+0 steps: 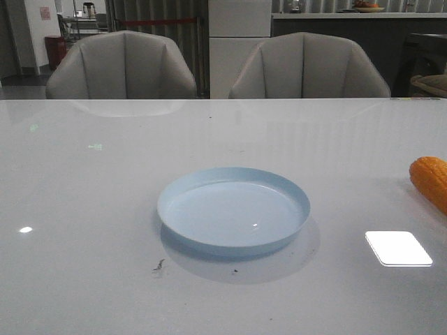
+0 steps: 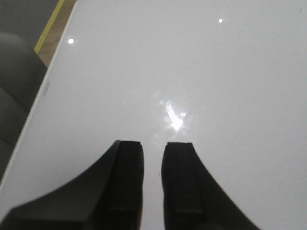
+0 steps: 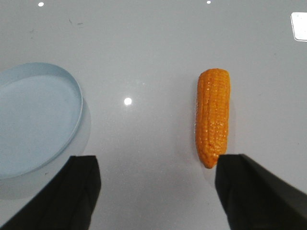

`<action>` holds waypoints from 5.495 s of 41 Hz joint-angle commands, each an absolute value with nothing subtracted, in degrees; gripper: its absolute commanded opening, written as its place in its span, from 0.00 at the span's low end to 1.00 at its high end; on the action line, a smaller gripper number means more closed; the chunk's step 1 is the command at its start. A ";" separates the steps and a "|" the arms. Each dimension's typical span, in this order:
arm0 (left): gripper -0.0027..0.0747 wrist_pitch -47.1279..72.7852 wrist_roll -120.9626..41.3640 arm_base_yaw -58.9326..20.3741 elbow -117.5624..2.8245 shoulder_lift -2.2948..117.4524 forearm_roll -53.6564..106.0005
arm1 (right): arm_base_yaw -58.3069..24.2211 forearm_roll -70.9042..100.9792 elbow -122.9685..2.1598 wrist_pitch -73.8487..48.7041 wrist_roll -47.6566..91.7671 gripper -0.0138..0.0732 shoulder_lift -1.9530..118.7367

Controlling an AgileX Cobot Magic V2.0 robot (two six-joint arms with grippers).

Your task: Place corn on plate with both arms

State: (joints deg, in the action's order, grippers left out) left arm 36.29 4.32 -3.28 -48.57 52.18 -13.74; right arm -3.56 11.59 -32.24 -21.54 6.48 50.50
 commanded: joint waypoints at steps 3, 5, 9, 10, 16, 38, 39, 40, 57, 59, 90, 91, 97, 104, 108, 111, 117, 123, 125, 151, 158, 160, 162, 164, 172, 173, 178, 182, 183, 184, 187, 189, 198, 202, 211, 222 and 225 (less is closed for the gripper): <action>0.30 25.07 4.67 -3.00 -37.46 46.16 -14.24 | -3.62 10.65 -37.93 -17.37 6.62 0.85 54.49; 0.30 23.11 4.78 -3.00 -34.52 44.77 -13.88 | -3.62 9.11 -39.90 -18.91 6.62 0.85 56.75; 0.30 21.05 4.78 -3.00 -31.23 42.80 -13.78 | -3.55 5.21 -43.98 -20.91 6.62 0.85 61.74; 0.30 21.05 4.78 -3.00 -30.94 42.47 -13.78 | -3.36 4.79 -44.86 -20.92 6.62 0.85 62.40; 0.30 21.34 4.78 -3.00 -30.83 42.34 -14.06 | -0.51 5.00 -51.39 -22.54 6.52 0.85 69.94; 0.30 21.34 4.78 -3.00 -30.83 42.34 -14.06 | 2.39 5.00 -63.98 -26.98 6.52 0.85 93.42; 0.30 21.34 4.78 -3.00 -30.83 42.34 -14.06 | 2.39 5.00 -63.98 -26.98 6.52 0.85 94.22; 0.30 21.34 4.78 -3.00 -30.83 42.34 -14.06 | 2.39 5.00 -63.98 -26.98 6.52 0.85 94.76; 0.30 21.34 4.78 -3.00 -30.83 42.34 -14.06 | 2.39 5.00 -64.05 -24.01 6.52 0.85 102.58; 0.30 21.34 4.78 -3.00 -30.83 42.34 -14.06 | 2.39 5.00 -64.05 -24.09 6.52 0.85 103.16; 0.30 21.34 4.78 -3.00 -30.83 42.34 -14.06 | -0.47 0.00 -72.95 -29.97 6.57 0.29 103.68; 0.30 21.34 4.78 -3.00 -30.83 42.34 -14.06 | -1.14 0.00 -74.03 -30.58 6.76 0.29 103.68; 0.30 21.34 4.78 -3.00 -30.83 42.34 -14.06 | -5.59 0.00 -78.38 -32.78 8.96 0.29 103.68; 0.30 21.23 4.78 -3.00 -30.83 42.34 -14.06 | -11.45 0.00 -79.66 -32.98 10.88 0.29 103.68; 0.30 21.23 4.78 -3.00 -30.83 42.34 -14.06 | -14.80 0.00 -79.66 -33.07 11.08 0.29 103.68; 0.30 21.23 4.78 -3.00 -30.83 42.34 -14.06 | -17.14 0.00 -79.66 -33.07 11.08 0.29 103.68; 0.30 21.23 4.78 -3.00 -30.83 42.34 -14.06 | -20.87 0.00 -79.66 -33.07 11.08 0.29 103.68; 0.30 21.23 4.78 -3.00 -30.83 42.34 -14.06 | -24.08 0.00 -79.66 -33.09 11.08 0.29 104.13; 0.30 21.23 4.78 -3.00 -30.83 42.34 -14.06 | -25.09 0.00 -79.66 -33.36 11.08 0.29 104.51; 0.30 21.23 4.78 -3.00 -30.83 42.34 -14.06 | -31.99 1.90 -79.66 -30.22 11.08 0.56 110.47; 0.30 21.23 4.78 -3.00 -30.83 42.34 -14.06 | -31.99 1.90 -79.66 -29.59 11.08 0.80 110.47; 0.30 21.23 4.78 -3.00 -30.83 42.34 -14.06 | -31.99 1.90 -79.66 -29.51 11.08 0.82 110.47; 0.30 21.23 4.78 -3.00 -30.83 42.34 -14.06 | -31.99 1.90 -79.66 -29.11 11.08 0.83 110.47; 0.30 21.23 4.78 -3.00 -30.83 42.34 -14.06 | -31.99 1.90 -79.66 -28.98 11.08 0.83 110.47; 0.30 21.23 4.78 -3.00 -30.83 42.34 -14.06 | -31.99 1.90 -84.27 -30.61 11.08 0.83 109.86; 0.30 21.23 4.78 -3.00 -30.83 42.34 -13.95 | -31.99 1.90 -85.09 -30.96 11.08 0.83 109.65; 0.30 21.23 4.78 -3.00 -30.83 42.34 -13.86 | -31.80 0.39 -89.96 -35.44 11.08 0.83 108.41; 0.30 21.11 4.78 -3.00 -30.83 42.34 -13.86 | -31.39 -0.45 -93.92 -38.54 11.08 0.83 107.35; 0.30 21.11 4.78 -3.00 -30.83 42.34 -13.86 | -31.09 -0.53 -94.97 -39.70 11.08 0.83 106.92; 0.30 21.11 4.78 -3.00 -30.83 42.34 -13.86 | -30.74 -0.62 -95.69 -41.00 11.08 0.83 106.70; 0.30 21.11 4.78 -3.00 -30.83 42.34 -13.86 | -29.30 -1.06 -97.80 -44.69 11.08 0.83 105.55; 0.30 21.01 4.78 -3.00 -30.83 42.34 -13.86 | -27.92 -1.20 -98.84 -47.49 11.02 0.83 104.38; 0.30 20.90 4.78 -3.00 -30.83 42.34 -13.86 | -18.29 0.45 -99.05 -53.15 3.85 0.83 97.20; 0.30 20.65 4.78 -3.00 -30.83 42.34 -13.86 | -12.90 3.51 -98.98 -53.75 3.13 0.83 93.30; 0.30 19.85 4.78 -3.00 -30.83 42.34 -13.86 | -5.61 4.16 -90.42 -53.37 7.37 0.83 80.35; 0.30 19.25 4.78 -3.00 -30.83 42.34 -13.86 | -4.26 5.15 -62.55 -40.50 2.19 0.83 58.72; 0.30 19.20 4.78 -3.00 -30.83 42.34 -13.86 | -4.02 5.05 -56.76 -40.24 0.97 0.83 53.54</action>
State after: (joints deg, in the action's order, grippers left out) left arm 23.75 4.32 -3.18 -29.25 42.74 -13.73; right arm -4.62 4.61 -61.07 -45.86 2.76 59.95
